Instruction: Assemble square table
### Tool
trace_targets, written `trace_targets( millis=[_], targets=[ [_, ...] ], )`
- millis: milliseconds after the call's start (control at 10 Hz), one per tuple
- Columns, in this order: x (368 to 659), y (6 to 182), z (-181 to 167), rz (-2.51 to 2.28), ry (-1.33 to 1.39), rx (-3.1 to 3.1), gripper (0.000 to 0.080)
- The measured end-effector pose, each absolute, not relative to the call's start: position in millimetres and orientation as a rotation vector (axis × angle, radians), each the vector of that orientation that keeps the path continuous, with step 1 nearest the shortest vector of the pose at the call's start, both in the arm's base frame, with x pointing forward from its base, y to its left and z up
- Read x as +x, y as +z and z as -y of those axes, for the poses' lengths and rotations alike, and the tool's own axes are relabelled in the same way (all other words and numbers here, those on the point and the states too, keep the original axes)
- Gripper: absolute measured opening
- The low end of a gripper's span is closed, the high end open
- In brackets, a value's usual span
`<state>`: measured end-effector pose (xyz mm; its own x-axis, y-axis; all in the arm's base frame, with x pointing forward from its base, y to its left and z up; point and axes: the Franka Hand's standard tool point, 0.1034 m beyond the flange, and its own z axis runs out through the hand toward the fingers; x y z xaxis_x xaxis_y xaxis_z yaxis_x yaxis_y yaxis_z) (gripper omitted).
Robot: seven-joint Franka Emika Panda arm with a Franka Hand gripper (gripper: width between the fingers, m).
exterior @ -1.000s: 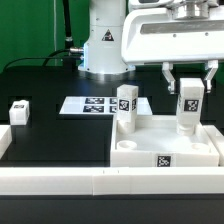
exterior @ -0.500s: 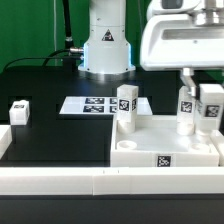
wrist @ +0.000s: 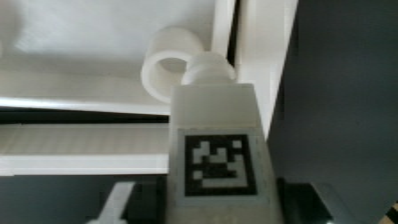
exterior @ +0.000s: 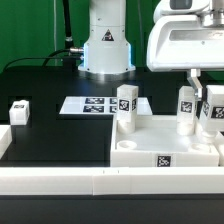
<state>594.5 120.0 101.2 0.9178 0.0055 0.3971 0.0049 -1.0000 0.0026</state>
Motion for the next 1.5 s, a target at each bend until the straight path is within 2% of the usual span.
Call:
trace_targets(
  millis=[300, 900, 1100, 1400, 1500],
  targets=[
    [603, 100.7, -115, 0.004, 0.648, 3.068, 0.0285],
    [600, 92.4, -109, 0.007, 0.634, 3.062, 0.0285],
    [598, 84.6, -111, -0.004, 0.653, 3.052, 0.0285],
    [596, 84.2, -112, -0.019, 0.756, 3.024, 0.0285],
    [597, 84.3, -112, -0.019, 0.756, 3.023, 0.0308]
  ],
)
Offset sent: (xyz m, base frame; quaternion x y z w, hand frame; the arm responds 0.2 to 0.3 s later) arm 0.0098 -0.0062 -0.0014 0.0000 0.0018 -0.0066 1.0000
